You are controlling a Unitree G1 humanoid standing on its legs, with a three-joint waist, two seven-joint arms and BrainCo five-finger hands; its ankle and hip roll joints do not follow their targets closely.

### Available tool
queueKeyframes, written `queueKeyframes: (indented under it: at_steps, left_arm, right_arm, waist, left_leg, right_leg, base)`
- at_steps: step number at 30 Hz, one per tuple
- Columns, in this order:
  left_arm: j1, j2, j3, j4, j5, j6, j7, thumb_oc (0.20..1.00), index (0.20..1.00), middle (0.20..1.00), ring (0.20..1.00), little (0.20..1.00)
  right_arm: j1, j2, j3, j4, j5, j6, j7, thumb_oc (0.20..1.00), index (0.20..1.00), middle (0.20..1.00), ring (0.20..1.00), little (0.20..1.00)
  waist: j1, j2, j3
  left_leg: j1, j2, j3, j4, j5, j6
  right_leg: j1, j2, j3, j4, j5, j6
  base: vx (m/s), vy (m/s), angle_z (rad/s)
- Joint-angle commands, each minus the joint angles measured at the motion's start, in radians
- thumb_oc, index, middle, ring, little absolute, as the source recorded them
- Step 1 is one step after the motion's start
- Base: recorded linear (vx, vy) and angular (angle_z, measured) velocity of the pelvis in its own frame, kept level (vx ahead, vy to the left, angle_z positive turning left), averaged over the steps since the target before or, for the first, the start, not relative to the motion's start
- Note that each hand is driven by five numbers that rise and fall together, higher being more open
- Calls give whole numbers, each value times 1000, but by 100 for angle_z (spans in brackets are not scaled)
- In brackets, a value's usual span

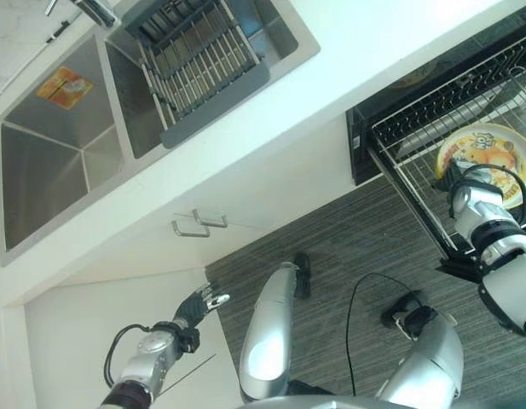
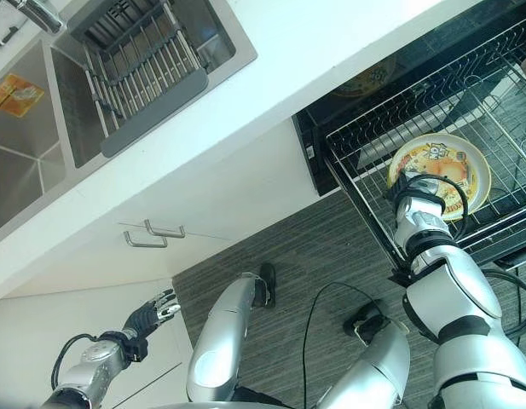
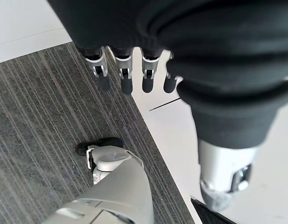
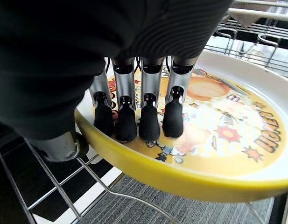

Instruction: Place the dishes in the dishwasher.

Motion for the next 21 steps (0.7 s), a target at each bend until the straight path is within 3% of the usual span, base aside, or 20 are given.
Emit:
queueKeyframes:
  at_steps: [1,4,8,13,14,18,21]
  left_arm:
    - [2,37,17,25,-35,-4,17,1000,1000,1000,1000,1000]
    - [-3,32,13,32,-35,-6,16,1000,1000,1000,1000,1000]
    - [4,26,2,43,-42,-23,14,1000,1000,1000,1000,1000]
    - [53,38,11,-4,-44,-16,25,1000,1000,1000,1000,1000]
    - [79,42,21,-30,-44,-20,30,1000,1000,1000,1000,1000]
    - [182,31,66,-110,7,-25,63,1000,1000,1000,1000,1000]
    - [234,11,91,-128,63,-10,103,1000,1000,1000,1000,1000]
  right_arm:
    - [-97,-1,-57,45,142,39,-54,1000,1000,1000,1000,1000]
    - [-100,4,-81,53,213,36,-73,1000,1000,1000,1000,1000]
    - [-103,1,-162,30,424,12,-155,1000,1000,1000,1000,1000]
    - [-91,-42,-216,-103,586,-32,-177,1000,1000,1000,1000,1000]
    - [-67,-65,-232,-203,607,-17,-187,1000,1000,1000,1000,1000]
    - [123,-103,-368,-610,588,83,-192,1000,1000,1000,1000,1000]
    - [284,-98,-477,-845,538,111,-142,1000,1000,1000,1000,1000]
  waist:
    - [17,-3,21]
    - [15,-3,21]
    - [7,-10,23]
    - [-10,-32,20]
    - [-18,-40,18]
    - [-48,-69,12]
    - [-71,-91,7]
  left_leg:
    - [-46,-6,-37,-46,22,-15]
    - [-46,-6,-38,-48,24,-17]
    - [-30,-3,-37,-61,33,-23]
    - [16,6,-32,-103,57,-31]
    - [27,8,-28,-137,94,-26]
    - [89,15,-18,-206,128,-33]
    - [136,21,-7,-255,149,-36]
  right_leg:
    - [-1,-66,-3,92,-58,122]
    - [-1,-63,-1,94,-59,122]
    - [17,-48,-2,83,-60,121]
    - [61,-12,0,46,-51,121]
    - [72,6,-8,14,-26,107]
    - [130,56,4,-60,-9,109]
    - [174,89,12,-122,9,109]
  base:
    - [0,0,0]
    - [5,12,1]
    - [41,44,-1]
    - [62,46,-5]
    - [29,52,-8]
    - [78,50,-11]
    - [82,51,-16]
